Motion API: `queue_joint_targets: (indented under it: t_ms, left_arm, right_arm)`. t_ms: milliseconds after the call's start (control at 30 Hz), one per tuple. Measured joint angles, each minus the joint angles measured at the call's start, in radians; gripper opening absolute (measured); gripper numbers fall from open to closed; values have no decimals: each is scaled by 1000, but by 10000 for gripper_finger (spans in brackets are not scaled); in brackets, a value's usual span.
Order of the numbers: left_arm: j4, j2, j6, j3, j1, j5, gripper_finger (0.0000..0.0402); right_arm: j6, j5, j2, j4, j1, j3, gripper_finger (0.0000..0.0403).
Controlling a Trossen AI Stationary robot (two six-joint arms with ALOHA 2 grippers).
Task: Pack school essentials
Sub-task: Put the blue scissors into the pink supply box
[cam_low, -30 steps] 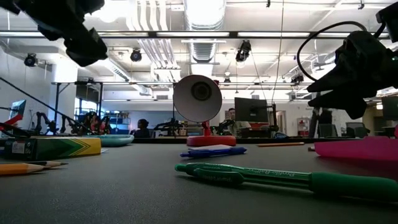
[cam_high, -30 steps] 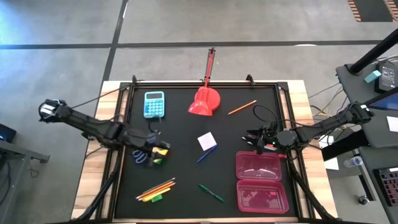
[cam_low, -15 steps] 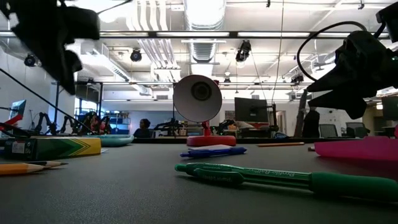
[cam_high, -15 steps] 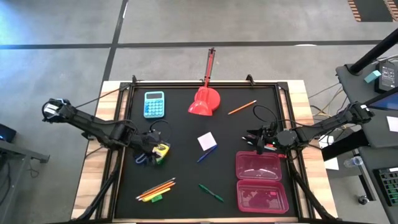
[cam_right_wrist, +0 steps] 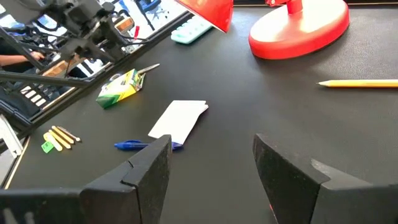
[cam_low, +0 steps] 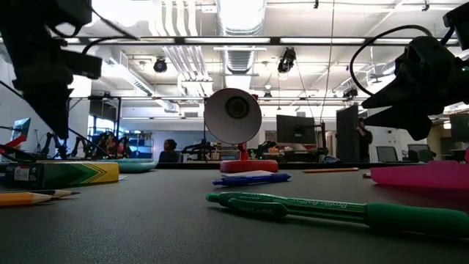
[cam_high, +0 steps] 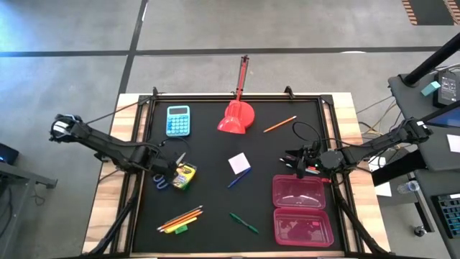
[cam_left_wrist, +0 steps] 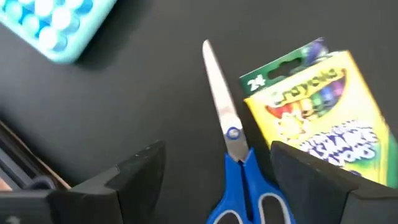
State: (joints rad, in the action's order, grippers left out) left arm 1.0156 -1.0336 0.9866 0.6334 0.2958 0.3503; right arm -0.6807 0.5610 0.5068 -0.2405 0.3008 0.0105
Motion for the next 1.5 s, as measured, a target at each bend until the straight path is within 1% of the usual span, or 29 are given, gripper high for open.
queue_joint_targets:
  t_ms: [200,367,567,667,800,967,1133,1367,1500]
  left_arm:
    - [-47,-21,81,-48,-3,6,272]
    - [-147,-90,83,-79,-20,1,272]
    - [-262,-200,80,-69,-22,-9,272]
    - [-281,-230,64,-56,-22,-22,272]
    - [-254,-216,60,-47,-22,-30,272]
    - [-191,-169,126,-72,-22,-57,272]
    - [-185,-129,135,-84,-22,-89,272]
    - [-183,-84,134,-76,-21,-90,272]
    - [-135,-91,135,-77,-21,-88,272]
  right_arm:
    - [0,0,0,0,0,0,217]
    - [0,0,0,0,0,0,217]
    - [0,0,0,0,0,0,217]
    - [0,0,0,0,0,0,217]
    - [0,0,0,0,0,0,217]
    - [0,0,0,0,0,0,217]
    - [0,0,0,0,0,0,217]
    - [0,0,0,0,0,0,217]
    - [0,0,0,0,0,0,217]
